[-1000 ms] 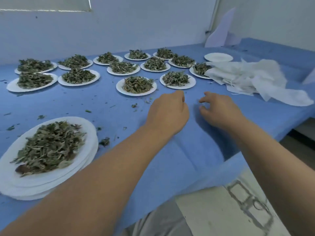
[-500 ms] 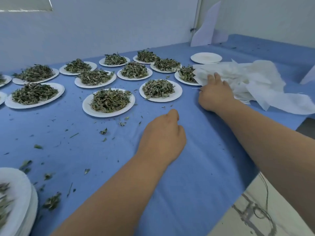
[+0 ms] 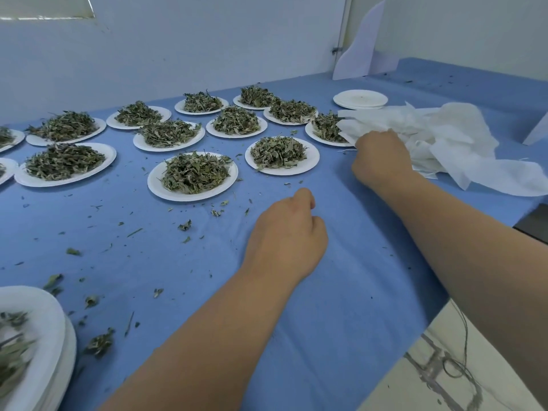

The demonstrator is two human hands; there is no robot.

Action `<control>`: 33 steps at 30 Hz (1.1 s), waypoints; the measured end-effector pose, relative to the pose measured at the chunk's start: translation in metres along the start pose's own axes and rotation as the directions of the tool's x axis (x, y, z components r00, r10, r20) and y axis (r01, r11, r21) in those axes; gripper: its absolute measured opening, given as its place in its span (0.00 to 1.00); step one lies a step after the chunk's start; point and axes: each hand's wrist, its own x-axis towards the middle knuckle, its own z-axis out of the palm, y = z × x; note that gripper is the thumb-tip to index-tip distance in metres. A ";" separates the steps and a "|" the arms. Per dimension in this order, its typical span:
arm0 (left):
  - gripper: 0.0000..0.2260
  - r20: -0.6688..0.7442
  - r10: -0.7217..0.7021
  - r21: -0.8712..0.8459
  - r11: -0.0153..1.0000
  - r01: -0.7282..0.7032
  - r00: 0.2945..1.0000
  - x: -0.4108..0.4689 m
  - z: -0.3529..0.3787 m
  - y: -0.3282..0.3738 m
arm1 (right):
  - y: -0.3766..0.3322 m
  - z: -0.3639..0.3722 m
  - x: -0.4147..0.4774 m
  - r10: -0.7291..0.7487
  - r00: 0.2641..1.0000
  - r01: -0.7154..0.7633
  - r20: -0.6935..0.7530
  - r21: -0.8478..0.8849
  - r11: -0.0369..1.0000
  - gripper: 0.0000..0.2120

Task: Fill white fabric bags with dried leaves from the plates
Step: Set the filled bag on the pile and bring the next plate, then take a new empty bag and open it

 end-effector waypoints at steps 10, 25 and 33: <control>0.12 -0.014 -0.005 -0.018 1.000 0.004 1.000 0.003 0.001 -0.002 | 0.008 0.013 0.014 0.070 0.997 -0.072 -0.038 -0.066 0.995 0.11; 0.13 -0.032 0.002 -0.043 0.999 -0.004 0.999 0.007 0.004 -0.004 | -0.020 -0.077 0.030 0.699 0.667 0.089 -0.257 0.960 0.267 0.05; 0.18 -0.044 -0.325 -0.731 0.655 0.191 0.945 0.023 -0.020 0.001 | -0.078 -0.108 -0.027 0.320 0.895 -0.009 0.311 0.729 -0.684 0.11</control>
